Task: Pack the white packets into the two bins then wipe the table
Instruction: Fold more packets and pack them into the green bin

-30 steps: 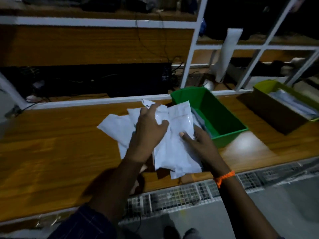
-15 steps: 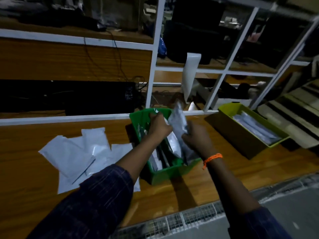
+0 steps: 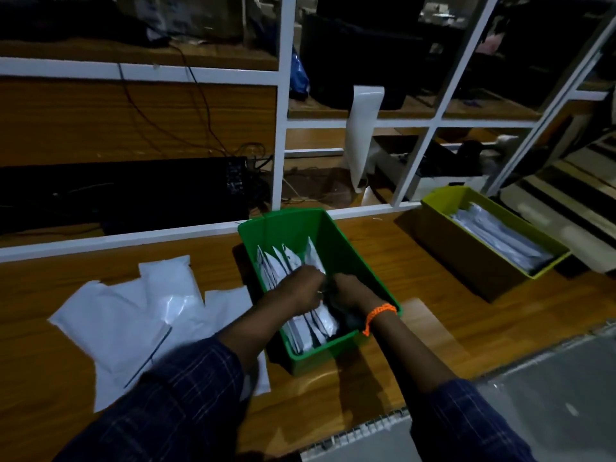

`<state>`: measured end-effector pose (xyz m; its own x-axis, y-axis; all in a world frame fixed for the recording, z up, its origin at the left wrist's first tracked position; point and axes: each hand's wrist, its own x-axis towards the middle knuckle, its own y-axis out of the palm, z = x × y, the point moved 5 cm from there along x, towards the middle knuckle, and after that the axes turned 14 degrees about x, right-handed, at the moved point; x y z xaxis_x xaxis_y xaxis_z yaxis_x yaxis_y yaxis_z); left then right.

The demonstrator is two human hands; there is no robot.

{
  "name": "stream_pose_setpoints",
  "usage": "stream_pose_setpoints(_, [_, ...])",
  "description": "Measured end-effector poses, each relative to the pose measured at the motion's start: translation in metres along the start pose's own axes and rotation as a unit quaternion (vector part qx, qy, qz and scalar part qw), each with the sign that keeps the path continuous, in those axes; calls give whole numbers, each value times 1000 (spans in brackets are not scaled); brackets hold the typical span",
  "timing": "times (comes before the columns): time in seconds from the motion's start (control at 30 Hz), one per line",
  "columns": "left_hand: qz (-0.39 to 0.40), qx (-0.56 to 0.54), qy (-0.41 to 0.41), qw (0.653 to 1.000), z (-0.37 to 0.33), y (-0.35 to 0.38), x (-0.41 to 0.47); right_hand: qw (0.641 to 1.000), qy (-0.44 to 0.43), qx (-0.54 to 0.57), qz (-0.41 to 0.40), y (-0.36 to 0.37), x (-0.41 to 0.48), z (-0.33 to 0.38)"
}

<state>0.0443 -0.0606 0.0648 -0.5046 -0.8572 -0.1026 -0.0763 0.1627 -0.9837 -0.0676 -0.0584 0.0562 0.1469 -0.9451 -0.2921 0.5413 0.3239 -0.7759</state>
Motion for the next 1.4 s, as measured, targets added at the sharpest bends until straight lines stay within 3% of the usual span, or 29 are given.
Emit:
stream_pose_setpoints(0.2, [106,48,76,990,6,7,-12,999,32,21,19,10,-1,-1])
stream_pose_setpoints(0.3, [49,70,116,990,6,4,-16,999,37,33,9,7,-4,2])
stream_pose_setpoints(0.43, [-64,70,139,986,5,-9,-20,992,-9,67,-108,-9,-9,7])
stream_pose_setpoints(0.47, [-76,64,151,984,5,-10,-23,995,-13,58,-83,-6,-8,9])
stream_pose_setpoints(0.53, [-60,40,175,982,5,-8,-27,998,3,51,42,10,-6,8])
stream_pose_setpoints(0.63, [-15,0,171,985,10,-8,-28,978,43,156,130,21,-8,8])
stream_pose_setpoints(0.73, [-36,-14,166,985,11,-14,-27,969,51,230,76,12,-9,8])
stream_pose_setpoints(0.83, [-86,-18,153,984,11,-24,-31,987,26,152,-50,0,-6,4])
stream_pose_setpoints(0.97, [-230,-47,157,959,29,-43,-58,974,-47,102,-196,-21,-5,12])
stream_pose_setpoints(1.1, [-291,-101,86,948,89,-33,-112,948,-119,58,-291,-32,-27,59])
stream_pose_setpoints(1.2, [-260,-91,39,961,150,-6,-159,893,-190,168,-372,-14,-63,116])
stream_pose_setpoints(1.27, [-252,-86,8,964,191,14,-192,878,-231,222,-355,31,-85,154])
stream_pose_setpoints(1.33, [-233,-79,-39,969,229,36,-218,901,-233,220,-293,94,-91,177])
stream_pose_setpoints(1.4, [-157,-61,-96,981,257,52,-232,935,-178,196,-238,155,-79,177])
